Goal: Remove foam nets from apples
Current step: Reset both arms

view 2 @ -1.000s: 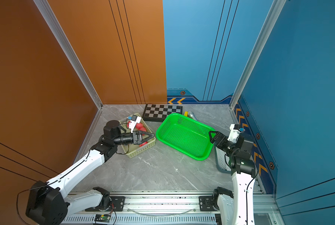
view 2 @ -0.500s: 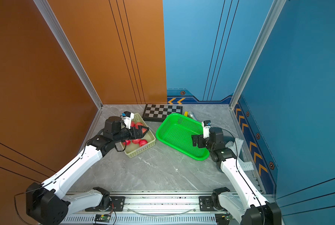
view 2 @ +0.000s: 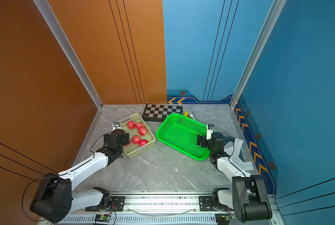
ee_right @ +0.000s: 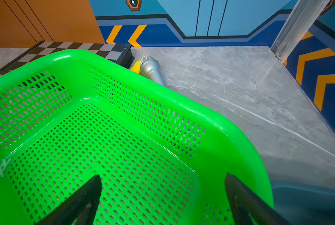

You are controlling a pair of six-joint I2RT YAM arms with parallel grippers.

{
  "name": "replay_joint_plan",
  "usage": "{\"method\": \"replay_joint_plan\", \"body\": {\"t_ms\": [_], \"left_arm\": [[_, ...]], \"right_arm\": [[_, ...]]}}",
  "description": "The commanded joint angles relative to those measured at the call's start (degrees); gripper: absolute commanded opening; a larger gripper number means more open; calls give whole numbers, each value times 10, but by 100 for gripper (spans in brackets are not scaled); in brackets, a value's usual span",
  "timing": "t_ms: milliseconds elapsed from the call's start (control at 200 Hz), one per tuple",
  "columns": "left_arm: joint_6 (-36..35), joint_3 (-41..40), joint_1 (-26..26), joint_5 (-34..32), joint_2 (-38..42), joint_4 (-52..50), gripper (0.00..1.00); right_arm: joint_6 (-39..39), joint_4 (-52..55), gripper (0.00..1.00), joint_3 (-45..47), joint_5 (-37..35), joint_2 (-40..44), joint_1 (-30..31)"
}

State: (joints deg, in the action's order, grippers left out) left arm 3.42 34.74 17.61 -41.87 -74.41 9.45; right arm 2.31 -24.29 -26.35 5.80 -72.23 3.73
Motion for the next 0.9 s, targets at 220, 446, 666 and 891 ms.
{"method": "replay_joint_plan", "body": {"t_ms": [220,446,666,891], "left_arm": [[-16,-37,-86,-5,-101,190,98],[31,-43,-152,126,-124,244,98],[-4,-74,-127,142,-122,300,98],[-23,-107,-120,167,-118,364,98]], "right_arm": [[-12,-29,100,-17,25,-17,-5],[-20,-36,100,-9,-1,-26,-4],[-25,-93,100,16,-21,-47,0],[-40,-167,100,37,-34,-71,-3]]}}
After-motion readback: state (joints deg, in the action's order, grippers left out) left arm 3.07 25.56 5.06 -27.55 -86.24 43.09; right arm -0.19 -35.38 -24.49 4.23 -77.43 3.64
